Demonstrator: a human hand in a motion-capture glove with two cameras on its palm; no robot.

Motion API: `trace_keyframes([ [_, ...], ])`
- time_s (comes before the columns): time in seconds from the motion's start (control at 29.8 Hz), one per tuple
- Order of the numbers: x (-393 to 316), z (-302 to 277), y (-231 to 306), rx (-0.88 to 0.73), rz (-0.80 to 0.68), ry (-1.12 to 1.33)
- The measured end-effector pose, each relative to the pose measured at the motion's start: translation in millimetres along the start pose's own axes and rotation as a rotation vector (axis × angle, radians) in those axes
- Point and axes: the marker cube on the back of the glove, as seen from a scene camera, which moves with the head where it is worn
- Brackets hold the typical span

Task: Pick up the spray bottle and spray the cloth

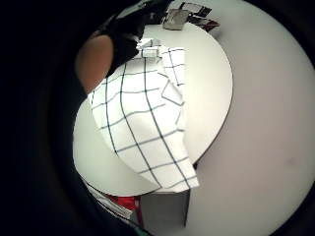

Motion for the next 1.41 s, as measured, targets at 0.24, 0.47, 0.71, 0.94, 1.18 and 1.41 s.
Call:
trace_keyframes([
  [0.24,-11,0,1,0.000,-0.034,-0.043],
  [0.47,-67,10,13,-0.032,-0.183,-0.315],
  [0.71,-141,37,14,-0.119,-0.364,-0.543],
  [0.94,-181,64,11,-0.147,-0.420,-0.886],
  [1.18,-197,68,10,-0.140,-0.428,-1.038],
  [1.41,-207,77,7,-0.159,-0.448,-1.125],
])
